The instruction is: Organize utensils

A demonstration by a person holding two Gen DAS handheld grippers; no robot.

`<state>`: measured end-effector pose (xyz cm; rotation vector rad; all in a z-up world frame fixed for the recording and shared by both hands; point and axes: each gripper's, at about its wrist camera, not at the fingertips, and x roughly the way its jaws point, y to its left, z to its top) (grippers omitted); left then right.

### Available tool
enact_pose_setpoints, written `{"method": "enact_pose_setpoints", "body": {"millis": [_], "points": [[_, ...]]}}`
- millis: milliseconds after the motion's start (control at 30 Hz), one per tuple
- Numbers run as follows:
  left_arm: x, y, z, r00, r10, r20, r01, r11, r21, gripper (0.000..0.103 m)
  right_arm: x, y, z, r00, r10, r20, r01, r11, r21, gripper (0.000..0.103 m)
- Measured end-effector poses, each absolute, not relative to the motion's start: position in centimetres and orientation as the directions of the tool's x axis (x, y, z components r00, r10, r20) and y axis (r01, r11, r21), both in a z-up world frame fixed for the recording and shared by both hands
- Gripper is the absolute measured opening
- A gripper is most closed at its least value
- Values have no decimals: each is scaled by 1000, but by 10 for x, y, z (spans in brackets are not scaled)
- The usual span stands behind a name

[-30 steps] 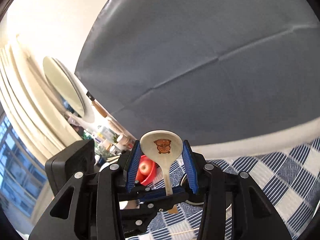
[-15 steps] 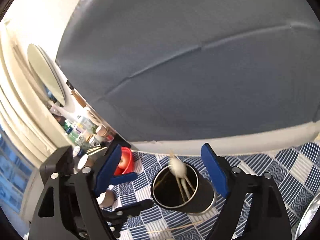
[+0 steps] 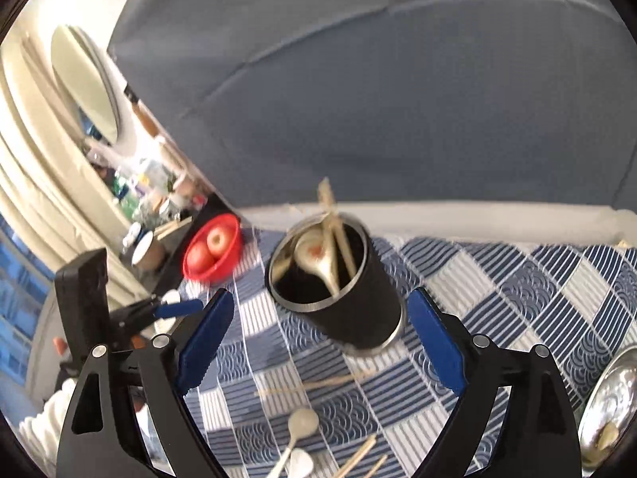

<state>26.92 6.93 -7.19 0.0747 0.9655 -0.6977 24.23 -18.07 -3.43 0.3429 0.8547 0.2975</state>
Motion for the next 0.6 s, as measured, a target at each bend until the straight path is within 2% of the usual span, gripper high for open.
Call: {"method": "enact_pose_setpoints", "body": {"millis": [267, 600], "points": [[243, 78, -94, 345, -469, -813, 578, 788, -210, 89, 222, -161, -82, 506, 365, -781, -135, 928, 346, 83], [213, 86, -127, 279, -432, -858, 567, 795, -216, 89, 195, -124, -143, 347, 388, -854, -219, 919, 329, 81]]}}
